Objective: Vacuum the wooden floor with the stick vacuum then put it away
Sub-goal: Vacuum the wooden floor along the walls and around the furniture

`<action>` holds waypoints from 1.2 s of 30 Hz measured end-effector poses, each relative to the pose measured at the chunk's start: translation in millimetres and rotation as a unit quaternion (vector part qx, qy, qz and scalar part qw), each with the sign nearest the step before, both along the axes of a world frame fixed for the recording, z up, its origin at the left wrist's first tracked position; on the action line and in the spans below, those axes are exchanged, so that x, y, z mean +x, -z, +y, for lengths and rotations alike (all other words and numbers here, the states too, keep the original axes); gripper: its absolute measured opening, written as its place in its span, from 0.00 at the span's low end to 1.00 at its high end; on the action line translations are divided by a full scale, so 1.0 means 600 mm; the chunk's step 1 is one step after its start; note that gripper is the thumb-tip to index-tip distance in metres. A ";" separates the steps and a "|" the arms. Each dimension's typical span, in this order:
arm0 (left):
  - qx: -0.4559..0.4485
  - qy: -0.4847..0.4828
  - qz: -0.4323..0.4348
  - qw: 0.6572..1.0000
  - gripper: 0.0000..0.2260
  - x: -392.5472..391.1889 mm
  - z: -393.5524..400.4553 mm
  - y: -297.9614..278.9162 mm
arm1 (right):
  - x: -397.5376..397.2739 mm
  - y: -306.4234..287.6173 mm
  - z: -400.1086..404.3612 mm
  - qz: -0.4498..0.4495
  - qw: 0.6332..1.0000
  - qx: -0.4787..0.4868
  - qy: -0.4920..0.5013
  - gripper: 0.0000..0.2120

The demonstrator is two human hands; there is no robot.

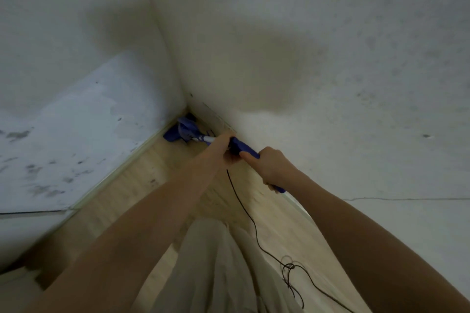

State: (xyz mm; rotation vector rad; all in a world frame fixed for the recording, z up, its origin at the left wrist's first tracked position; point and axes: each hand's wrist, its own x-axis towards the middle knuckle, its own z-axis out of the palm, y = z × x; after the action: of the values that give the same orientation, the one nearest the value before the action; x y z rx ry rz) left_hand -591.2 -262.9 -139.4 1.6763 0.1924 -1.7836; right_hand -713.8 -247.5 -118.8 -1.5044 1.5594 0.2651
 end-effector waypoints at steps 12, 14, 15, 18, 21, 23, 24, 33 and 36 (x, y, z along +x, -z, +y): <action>-0.013 -0.033 0.002 0.999 0.21 0.022 0.009 -0.002 | 0.030 -0.009 -0.001 0.012 0.999 0.027 -0.025 0.24; -0.015 -0.026 0.001 1.000 0.20 0.025 0.006 -0.008 | 0.029 -0.019 -0.010 0.011 0.999 0.046 -0.016 0.25; -0.013 -0.039 0.022 0.999 0.20 0.026 0.002 -0.011 | 0.028 -0.024 -0.016 0.010 0.999 0.048 -0.015 0.25; -0.009 -0.039 0.040 0.998 0.14 0.031 -0.003 -0.011 | 0.035 -0.038 -0.026 0.010 0.999 0.033 -0.030 0.24; -0.016 -0.036 0.031 0.999 0.10 0.041 -0.006 -0.005 | 0.049 -0.032 -0.018 0.013 0.999 0.014 -0.042 0.25; -0.021 -0.046 0.025 0.998 0.18 0.047 -0.006 -0.002 | 0.056 -0.031 -0.014 0.009 0.998 0.012 -0.055 0.24; -0.017 -0.038 0.018 0.999 0.20 0.049 -0.005 -0.001 | 0.058 -0.033 -0.015 0.009 0.998 0.021 -0.056 0.24; 0.010 -0.026 0.053 0.998 0.19 0.038 0.007 -0.005 | 0.041 -0.028 0.001 0.019 0.999 0.032 -0.028 0.24; -0.007 -0.072 0.066 0.995 0.20 0.041 0.007 0.006 | 0.049 -0.010 0.000 0.015 0.999 0.022 -0.024 0.23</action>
State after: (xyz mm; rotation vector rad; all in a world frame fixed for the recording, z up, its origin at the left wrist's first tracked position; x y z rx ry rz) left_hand -566.8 -258.8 -142.7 1.4963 0.3494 -1.7826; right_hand -684.2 -247.7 -112.8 -1.5111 1.5330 0.3481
